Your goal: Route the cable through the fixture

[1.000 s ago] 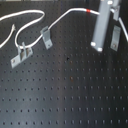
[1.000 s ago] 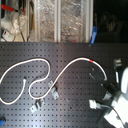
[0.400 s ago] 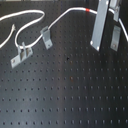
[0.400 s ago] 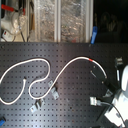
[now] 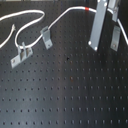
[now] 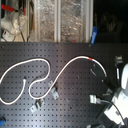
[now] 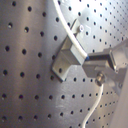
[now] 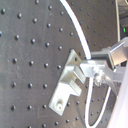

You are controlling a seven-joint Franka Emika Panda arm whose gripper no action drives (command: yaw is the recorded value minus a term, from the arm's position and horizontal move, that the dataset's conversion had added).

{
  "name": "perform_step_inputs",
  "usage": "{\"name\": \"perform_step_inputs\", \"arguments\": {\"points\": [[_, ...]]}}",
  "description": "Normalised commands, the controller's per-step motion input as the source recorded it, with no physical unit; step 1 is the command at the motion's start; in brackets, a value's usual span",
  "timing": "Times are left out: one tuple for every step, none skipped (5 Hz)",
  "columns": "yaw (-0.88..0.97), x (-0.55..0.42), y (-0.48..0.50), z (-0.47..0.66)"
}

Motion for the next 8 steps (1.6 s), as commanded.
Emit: {"name": "perform_step_inputs", "arguments": {"points": [[0.23, -0.366, -0.031, 0.11], [0.00, -0.135, 0.127, 0.00], [-0.10, 0.008, 0.253, -0.17], [-0.33, -0.060, 0.186, -0.02], [-0.35, -0.131, 0.112, 0.20], [-0.28, -0.178, 0.060, 0.50], [-0.41, -0.022, 0.358, 0.19], [0.22, 0.195, 0.319, 0.05]]}}
